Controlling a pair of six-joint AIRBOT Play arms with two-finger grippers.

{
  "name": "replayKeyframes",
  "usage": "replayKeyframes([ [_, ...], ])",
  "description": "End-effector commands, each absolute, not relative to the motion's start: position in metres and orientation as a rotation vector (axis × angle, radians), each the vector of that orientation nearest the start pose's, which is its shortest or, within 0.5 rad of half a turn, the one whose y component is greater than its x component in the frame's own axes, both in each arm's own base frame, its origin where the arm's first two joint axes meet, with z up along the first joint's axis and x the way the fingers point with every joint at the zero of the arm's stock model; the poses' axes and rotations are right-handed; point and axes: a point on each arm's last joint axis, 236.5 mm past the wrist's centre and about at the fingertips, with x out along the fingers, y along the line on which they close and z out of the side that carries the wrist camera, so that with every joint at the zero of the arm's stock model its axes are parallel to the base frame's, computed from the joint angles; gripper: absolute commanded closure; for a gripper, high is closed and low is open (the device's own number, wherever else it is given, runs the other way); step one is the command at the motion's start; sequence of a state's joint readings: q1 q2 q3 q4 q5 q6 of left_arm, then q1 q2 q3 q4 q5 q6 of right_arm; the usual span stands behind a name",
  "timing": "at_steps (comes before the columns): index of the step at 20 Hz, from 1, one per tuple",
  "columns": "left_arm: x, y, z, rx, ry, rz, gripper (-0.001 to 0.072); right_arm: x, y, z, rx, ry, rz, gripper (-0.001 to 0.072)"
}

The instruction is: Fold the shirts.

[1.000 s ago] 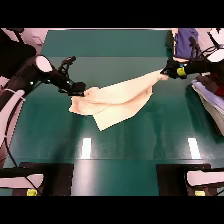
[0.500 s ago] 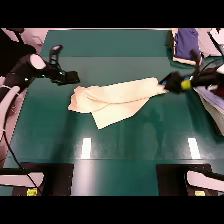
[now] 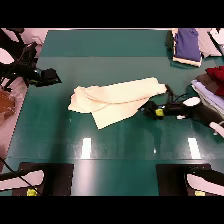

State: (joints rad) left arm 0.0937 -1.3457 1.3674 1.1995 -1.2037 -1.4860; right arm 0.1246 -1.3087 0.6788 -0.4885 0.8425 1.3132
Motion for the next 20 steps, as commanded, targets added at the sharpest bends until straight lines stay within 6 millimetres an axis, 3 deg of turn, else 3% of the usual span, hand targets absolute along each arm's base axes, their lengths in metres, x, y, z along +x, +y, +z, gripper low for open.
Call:
replayKeyframes([
  [1,0.411,-0.038,0.059,-0.307,1.206,-0.201,0.0159,0.326,0.228,-0.096,0.924,1.372,0.348,0.0194],
  [6,0.373,-0.042,0.024,-0.308,1.359,-0.221,0.0159,0.355,0.276,-0.105,0.884,1.372,0.393,0.0261],
  [8,0.354,-0.043,0.000,-0.315,1.432,-0.216,0.0159,0.363,0.282,-0.102,0.882,1.371,0.415,0.0532],
  [10,0.340,-0.053,-0.020,-0.346,1.471,-0.252,0.0160,0.362,0.281,-0.097,0.869,1.361,0.425,0.0691],
  [14,0.356,-0.075,-0.030,-0.373,1.349,-0.366,0.0158,0.349,0.270,-0.075,0.834,1.304,0.436,0.0696],
  [18,0.378,-0.066,-0.051,-0.274,1.286,-0.389,0.0158,0.347,0.260,-0.054,0.837,1.233,0.434,0.0697],
  [20,0.384,-0.074,-0.063,-0.305,1.281,-0.421,0.0158,0.347,0.260,-0.049,0.840,1.227,0.442,0.0697],
])
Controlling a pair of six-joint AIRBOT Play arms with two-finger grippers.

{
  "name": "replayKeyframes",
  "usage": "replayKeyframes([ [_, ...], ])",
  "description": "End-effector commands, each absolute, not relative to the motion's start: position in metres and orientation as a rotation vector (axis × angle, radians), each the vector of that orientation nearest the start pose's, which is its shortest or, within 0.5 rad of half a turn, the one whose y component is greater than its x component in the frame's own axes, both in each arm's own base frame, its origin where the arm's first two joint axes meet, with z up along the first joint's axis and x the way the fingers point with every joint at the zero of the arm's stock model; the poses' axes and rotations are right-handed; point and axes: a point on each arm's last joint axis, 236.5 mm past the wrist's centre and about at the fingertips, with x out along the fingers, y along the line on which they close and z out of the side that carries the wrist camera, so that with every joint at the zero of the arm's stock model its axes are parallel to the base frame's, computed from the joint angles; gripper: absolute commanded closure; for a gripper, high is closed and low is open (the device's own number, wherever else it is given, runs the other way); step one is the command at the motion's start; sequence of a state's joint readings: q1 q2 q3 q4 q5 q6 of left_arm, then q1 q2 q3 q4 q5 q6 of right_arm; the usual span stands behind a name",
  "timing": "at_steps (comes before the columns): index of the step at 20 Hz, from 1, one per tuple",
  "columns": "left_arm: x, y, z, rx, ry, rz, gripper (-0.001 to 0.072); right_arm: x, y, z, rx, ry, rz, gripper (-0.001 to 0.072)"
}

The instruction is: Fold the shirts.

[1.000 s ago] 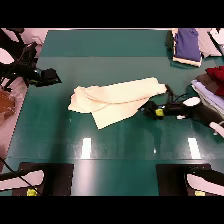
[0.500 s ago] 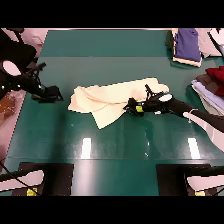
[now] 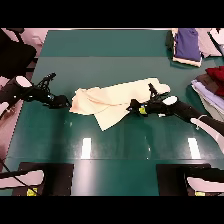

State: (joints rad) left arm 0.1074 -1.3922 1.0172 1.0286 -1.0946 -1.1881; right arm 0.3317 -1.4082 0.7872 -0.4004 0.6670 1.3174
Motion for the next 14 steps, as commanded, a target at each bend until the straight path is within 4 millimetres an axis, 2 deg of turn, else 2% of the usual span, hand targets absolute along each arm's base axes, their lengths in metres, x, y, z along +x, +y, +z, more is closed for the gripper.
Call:
replayKeyframes([
  [1,0.385,-0.086,-0.065,-0.352,1.278,-0.461,0.0158,0.348,0.260,-0.048,0.842,1.225,0.443,0.0697],
  [3,0.384,-0.105,-0.072,-0.403,1.295,-0.520,0.0158,0.347,0.260,-0.048,0.843,1.226,0.444,0.0697],
  [6,0.374,-0.130,-0.087,-0.363,1.341,-0.574,0.0160,0.346,0.261,-0.044,0.843,1.222,0.454,0.0697],
  [7,0.370,-0.138,-0.088,-0.351,1.351,-0.592,0.0185,0.348,0.261,-0.039,0.843,1.207,0.458,0.0697],
  [8,0.367,-0.144,-0.087,-0.347,1.358,-0.608,0.0453,0.350,0.259,-0.033,0.846,1.189,0.459,0.0697],
  [9,0.366,-0.149,-0.084,-0.366,1.360,-0.623,0.0676,0.354,0.254,-0.025,0.853,1.167,0.458,0.0697],
  [11,0.370,-0.156,-0.069,-0.434,1.343,-0.649,0.0685,0.363,0.238,-0.008,0.877,1.124,0.455,0.0697],
  [12,0.373,-0.157,-0.055,-0.478,1.333,-0.674,0.0685,0.366,0.228,0.005,0.885,1.094,0.462,0.0697],
  [14,0.387,-0.155,-0.011,-0.552,1.263,-0.705,0.0685,0.371,0.204,0.043,0.880,0.998,0.494,0.0697],
])
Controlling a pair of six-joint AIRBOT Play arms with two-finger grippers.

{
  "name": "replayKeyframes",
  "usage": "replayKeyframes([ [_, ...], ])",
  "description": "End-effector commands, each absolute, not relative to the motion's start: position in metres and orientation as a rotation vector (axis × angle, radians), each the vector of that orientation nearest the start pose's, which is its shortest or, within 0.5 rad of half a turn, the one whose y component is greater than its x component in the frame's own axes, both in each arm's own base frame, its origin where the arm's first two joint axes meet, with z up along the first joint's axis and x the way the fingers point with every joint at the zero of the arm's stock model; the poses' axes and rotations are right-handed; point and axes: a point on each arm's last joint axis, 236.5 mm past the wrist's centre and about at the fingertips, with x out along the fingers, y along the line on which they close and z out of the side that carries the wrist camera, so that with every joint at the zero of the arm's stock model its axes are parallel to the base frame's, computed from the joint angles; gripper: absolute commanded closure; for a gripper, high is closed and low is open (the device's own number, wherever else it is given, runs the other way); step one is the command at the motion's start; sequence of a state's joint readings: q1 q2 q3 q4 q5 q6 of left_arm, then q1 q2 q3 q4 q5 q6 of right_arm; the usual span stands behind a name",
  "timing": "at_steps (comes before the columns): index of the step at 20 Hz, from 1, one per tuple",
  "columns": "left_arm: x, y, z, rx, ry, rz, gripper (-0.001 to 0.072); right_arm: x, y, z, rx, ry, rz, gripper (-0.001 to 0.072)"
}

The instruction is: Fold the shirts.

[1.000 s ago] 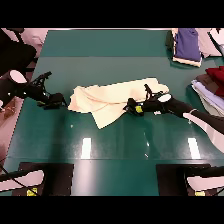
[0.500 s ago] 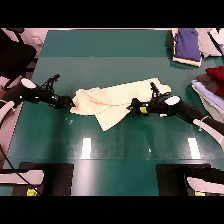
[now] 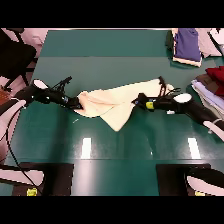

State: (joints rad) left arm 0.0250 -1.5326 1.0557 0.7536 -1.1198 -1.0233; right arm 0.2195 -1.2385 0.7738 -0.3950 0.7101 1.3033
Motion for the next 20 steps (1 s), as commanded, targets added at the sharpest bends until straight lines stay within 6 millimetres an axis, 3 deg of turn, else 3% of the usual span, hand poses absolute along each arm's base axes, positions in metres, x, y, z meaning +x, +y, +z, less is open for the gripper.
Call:
replayKeyframes([
  [1,0.397,-0.150,0.017,-0.566,1.194,-0.702,0.0686,0.371,0.190,0.067,0.876,0.936,0.508,0.0697],
  [4,0.417,-0.143,0.143,-0.601,0.886,-0.702,0.0685,0.354,0.159,0.142,0.816,0.775,0.570,0.0698],
  [7,0.406,-0.158,0.283,-0.616,0.552,-0.767,0.0686,0.321,0.154,0.221,0.625,0.642,0.675,0.0697],
  [10,0.381,-0.165,0.388,-0.589,0.321,-0.807,0.0686,0.293,0.142,0.306,0.477,0.444,0.671,0.0698],
  [12,0.362,-0.165,0.443,-0.574,0.209,-0.829,0.0685,0.274,0.130,0.356,0.397,0.326,0.635,0.0698],
  [14,0.347,-0.159,0.491,-0.560,0.084,-0.827,0.0686,0.253,0.123,0.397,0.314,0.240,0.609,0.0698],
  [16,0.344,-0.144,0.519,-0.516,-0.011,-0.753,0.0685,0.235,0.116,0.425,0.236,0.189,0.567,0.0698],
  [18,0.349,-0.129,0.522,-0.508,-0.007,-0.657,0.0685,0.220,0.109,0.444,0.162,0.156,0.506,0.0698],
  [20,0.341,-0.133,0.523,-0.502,0.015,-0.671,0.0685,0.204,0.113,0.465,0.105,0.107,0.486,0.0698],
])
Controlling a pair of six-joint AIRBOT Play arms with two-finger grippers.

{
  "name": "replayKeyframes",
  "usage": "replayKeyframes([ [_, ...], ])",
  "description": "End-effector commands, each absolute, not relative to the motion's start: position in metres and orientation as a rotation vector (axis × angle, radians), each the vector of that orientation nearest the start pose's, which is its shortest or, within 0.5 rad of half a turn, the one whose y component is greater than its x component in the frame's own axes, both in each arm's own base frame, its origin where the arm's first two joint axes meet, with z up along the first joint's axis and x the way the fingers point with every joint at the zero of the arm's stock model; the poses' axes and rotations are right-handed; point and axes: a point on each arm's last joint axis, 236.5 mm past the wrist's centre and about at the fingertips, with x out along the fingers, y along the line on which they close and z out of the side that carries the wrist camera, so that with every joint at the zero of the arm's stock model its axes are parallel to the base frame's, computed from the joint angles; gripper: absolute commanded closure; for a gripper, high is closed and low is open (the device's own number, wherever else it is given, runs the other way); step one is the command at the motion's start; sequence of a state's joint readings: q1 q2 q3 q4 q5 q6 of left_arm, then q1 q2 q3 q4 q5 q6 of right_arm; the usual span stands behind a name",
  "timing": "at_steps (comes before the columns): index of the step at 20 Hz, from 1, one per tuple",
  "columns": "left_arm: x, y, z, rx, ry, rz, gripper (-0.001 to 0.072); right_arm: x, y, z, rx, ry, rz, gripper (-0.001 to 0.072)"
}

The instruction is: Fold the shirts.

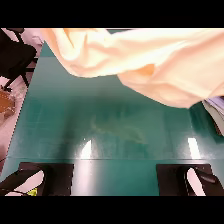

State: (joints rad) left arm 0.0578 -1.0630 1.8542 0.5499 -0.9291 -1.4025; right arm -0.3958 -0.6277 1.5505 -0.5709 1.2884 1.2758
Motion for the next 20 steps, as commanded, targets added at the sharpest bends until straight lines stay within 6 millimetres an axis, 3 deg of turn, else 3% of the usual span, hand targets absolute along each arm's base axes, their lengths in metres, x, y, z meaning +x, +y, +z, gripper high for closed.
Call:
replayKeyframes([
  [1,0.333,-0.138,0.524,-0.495,0.031,-0.696,0.0685,0.196,0.118,0.475,0.079,0.081,0.488,0.0698],
  [3,0.313,-0.150,0.525,-0.460,0.069,-0.745,0.0685,0.183,0.126,0.483,0.060,0.092,0.504,0.0698],
  [5,0.291,-0.162,0.515,-0.405,0.146,-0.791,0.0685,0.173,0.134,0.472,0.067,0.184,0.529,0.0698],
  [8,0.272,-0.163,0.458,-0.317,0.388,-0.763,0.0685,0.164,0.137,0.456,0.124,0.301,0.531,0.0698],
  [10,0.289,-0.144,0.405,-0.281,0.557,-0.655,0.0685,0.183,0.123,0.429,0.229,0.383,0.495,0.0698],
  [13,0.343,-0.119,0.312,-0.310,0.733,-0.518,0.0685,0.226,0.100,0.341,0.463,0.530,0.456,0.0698],
  [16,0.387,-0.120,0.204,-0.459,0.884,-0.476,0.0685,0.258,0.091,0.214,0.713,0.683,0.397,0.0698],
  [18,0.405,-0.126,0.136,-0.582,0.979,-0.460,0.0685,0.267,0.102,0.138,0.827,0.782,0.384,0.0698],
  [20,0.410,-0.130,0.075,-0.646,1.096,-0.447,0.0685,0.264,0.129,0.077,0.882,0.923,0.404,0.0698],
])
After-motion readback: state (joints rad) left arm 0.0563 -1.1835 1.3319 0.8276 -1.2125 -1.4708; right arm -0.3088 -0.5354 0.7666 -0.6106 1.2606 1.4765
